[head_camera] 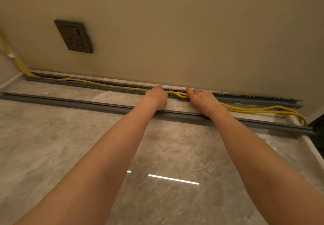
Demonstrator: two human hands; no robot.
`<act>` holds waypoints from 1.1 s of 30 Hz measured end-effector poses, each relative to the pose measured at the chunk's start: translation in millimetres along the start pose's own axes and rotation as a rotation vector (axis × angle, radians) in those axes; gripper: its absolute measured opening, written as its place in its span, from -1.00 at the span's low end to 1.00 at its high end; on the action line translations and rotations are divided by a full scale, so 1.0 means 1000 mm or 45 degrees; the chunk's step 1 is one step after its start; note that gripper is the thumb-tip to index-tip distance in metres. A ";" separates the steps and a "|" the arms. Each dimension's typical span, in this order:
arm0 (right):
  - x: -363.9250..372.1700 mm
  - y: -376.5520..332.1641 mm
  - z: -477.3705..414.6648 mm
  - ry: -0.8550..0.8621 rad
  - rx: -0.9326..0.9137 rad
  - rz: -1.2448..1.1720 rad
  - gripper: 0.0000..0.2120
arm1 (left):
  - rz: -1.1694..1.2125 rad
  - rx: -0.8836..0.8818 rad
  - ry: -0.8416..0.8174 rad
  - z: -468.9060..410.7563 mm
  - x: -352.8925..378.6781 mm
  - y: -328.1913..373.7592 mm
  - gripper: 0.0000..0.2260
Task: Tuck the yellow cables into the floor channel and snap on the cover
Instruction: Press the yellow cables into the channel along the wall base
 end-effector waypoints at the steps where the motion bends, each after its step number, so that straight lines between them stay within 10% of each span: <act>1: -0.006 -0.003 0.003 0.082 -0.052 0.046 -0.64 | 0.011 -0.004 0.001 0.000 0.000 0.000 -0.68; 4: -0.024 -0.003 0.001 0.237 -0.125 0.150 -0.46 | 0.020 -0.010 -0.005 0.000 0.000 0.000 -0.67; 8: -0.025 0.006 -0.006 0.062 -0.066 0.048 -0.79 | 0.040 -0.023 -0.011 0.001 0.000 -0.002 -0.66; 17: -0.016 0.002 -0.003 0.155 0.160 -0.041 -0.78 | -0.025 0.043 -0.013 -0.005 0.000 -0.004 -0.68; 33: 0.010 0.033 0.000 -0.243 0.592 -1.042 -0.66 | 0.084 0.394 0.238 -0.026 -0.012 0.065 -0.65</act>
Point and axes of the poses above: each hand's wrist, its own z-axis away from the middle knuckle, its own x-axis out of the palm, y = z × x, the point moved 7 cm from there along -z, towards the middle knuckle, and after that the axes turned 12 degrees about x, right-handed, at the moved point
